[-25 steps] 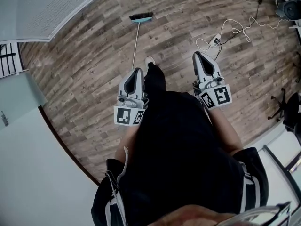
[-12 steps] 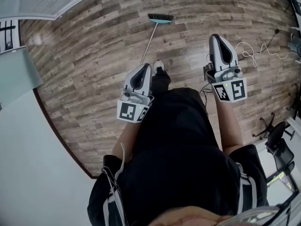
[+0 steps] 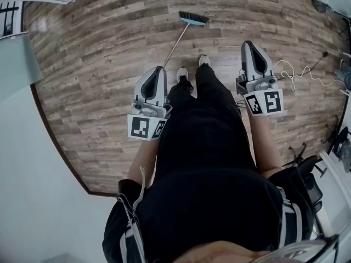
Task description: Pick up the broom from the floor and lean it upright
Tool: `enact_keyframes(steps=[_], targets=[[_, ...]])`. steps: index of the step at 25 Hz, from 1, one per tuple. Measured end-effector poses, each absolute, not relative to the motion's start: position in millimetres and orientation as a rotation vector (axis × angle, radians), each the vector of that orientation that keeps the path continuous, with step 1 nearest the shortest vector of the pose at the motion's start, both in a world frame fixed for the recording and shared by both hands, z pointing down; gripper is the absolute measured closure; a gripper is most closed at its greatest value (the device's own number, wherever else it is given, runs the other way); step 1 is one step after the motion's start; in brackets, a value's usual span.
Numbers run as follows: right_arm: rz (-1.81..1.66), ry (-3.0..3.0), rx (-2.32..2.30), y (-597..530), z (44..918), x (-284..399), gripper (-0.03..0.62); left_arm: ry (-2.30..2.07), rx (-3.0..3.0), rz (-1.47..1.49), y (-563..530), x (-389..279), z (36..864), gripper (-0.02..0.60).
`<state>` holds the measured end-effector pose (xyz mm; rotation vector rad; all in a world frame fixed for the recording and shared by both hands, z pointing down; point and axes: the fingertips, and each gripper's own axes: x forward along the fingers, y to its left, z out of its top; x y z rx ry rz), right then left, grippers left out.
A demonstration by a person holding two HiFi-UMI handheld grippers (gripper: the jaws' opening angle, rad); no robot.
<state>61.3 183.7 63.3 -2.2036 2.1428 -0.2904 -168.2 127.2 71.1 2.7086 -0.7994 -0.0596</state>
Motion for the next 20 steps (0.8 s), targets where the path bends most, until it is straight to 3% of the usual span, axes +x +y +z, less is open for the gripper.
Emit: enact_keyframes(steps=[10, 16, 20], targets=[[-0.080, 2.873, -1.786, 85.5, 123.6, 19.9, 0.574, -1.284, 2.564, -0.045, 116.2, -183.6, 92.5, 0.561], [0.012, 3.386, -1.397, 40.9, 216.4, -21.0, 0.572, -1.539, 2.374, -0.010, 108.9, -216.0, 128.9, 0.561], [-0.117, 3.568, -1.232, 26.7, 293.2, -53.1, 0.572, -1.674, 2.210, 0.000, 121.4, -258.0, 165.8, 0.561]])
